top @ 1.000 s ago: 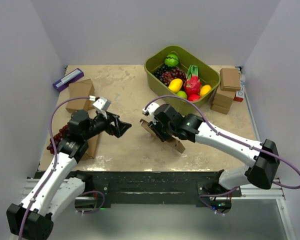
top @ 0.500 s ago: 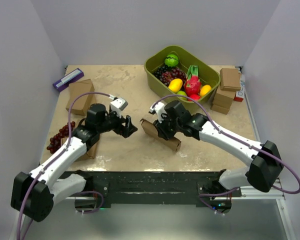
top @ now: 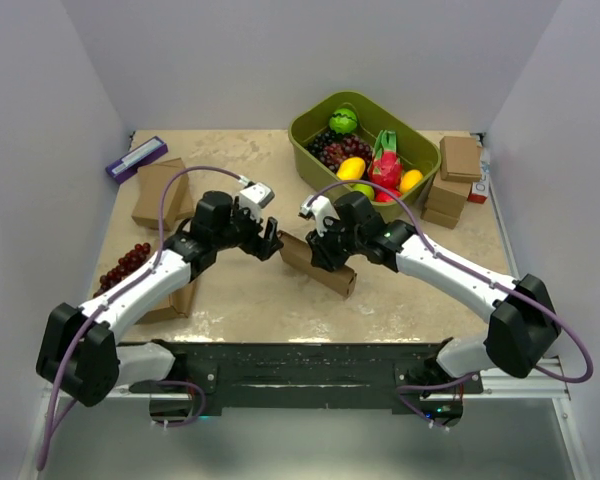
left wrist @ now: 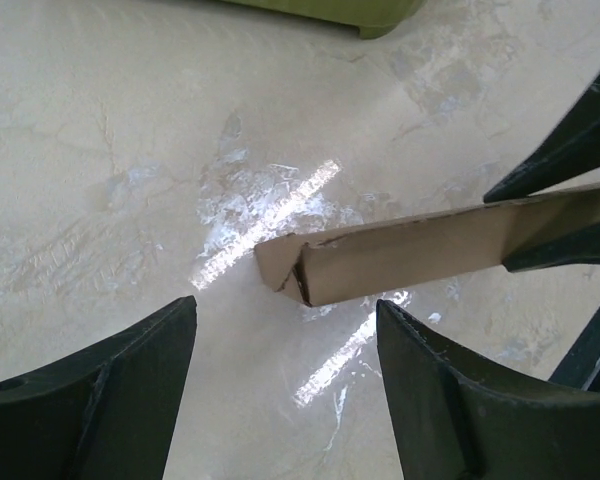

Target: Fold the paper box

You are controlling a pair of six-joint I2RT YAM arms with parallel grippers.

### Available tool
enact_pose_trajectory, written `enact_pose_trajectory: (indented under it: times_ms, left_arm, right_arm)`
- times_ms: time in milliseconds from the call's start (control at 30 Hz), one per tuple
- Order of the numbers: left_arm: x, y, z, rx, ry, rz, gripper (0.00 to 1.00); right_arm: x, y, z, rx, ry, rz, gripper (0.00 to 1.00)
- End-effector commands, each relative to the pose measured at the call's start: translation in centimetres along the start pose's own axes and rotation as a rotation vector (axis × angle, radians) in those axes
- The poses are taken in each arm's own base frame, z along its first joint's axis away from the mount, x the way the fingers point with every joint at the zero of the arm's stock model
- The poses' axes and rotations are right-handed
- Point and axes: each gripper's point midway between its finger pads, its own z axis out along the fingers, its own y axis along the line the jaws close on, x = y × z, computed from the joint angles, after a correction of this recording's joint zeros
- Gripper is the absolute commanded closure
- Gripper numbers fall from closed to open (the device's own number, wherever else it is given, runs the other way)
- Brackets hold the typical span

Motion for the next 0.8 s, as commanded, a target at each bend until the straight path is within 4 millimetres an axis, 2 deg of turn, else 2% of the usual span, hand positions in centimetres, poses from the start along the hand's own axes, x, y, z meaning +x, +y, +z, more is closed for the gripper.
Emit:
enact_pose_trajectory:
  times_ms: [0,200,300,467,500,567,667,767]
  left_arm:
    - [-3.2,0.9,0.7,-0.043,-0.066,0.042,0.23]
    - [-3.7,0.9,1.2,-0.032,-0.091,0.046,0.27]
    - [-4.0,0.6,1.7,-0.006,-0.089,0.046,0.35]
    - [-3.7,0.1,2.0,0.025,-0.079,0.037,0.44]
    - [-3.7,0.0,2.0,0.03,-0.08,0.038,0.5]
    - [-3.7,0.0,1.9,0.031,-0.08,0.033,0.54]
    - [-3.5,0.0,2.0,0.03,-0.075,0.022,0.55]
    - [-3.3,0.3,2.0,0.01,-0.068,0.017,0.51]
  right_arm:
    - [0.8,0.4,0.2,-0.036,0.033,-0.004,0.81]
    - [0.7,0.5,0.1,-0.04,0.029,-0.004,0.81]
    - [0.8,0.5,0.2,-0.039,0.034,-0.002,0.81]
    - [0.9,0.4,0.2,-0.035,0.039,0.001,0.82]
    - [0.9,0.3,0.2,-0.033,0.039,0.002,0.82]
    - [1.0,0.3,0.3,-0.03,0.045,0.005,0.82]
    - [1.0,0.2,0.3,-0.029,0.045,0.005,0.82]
    - [1.2,0.3,0.4,-0.028,0.05,0.005,0.83]
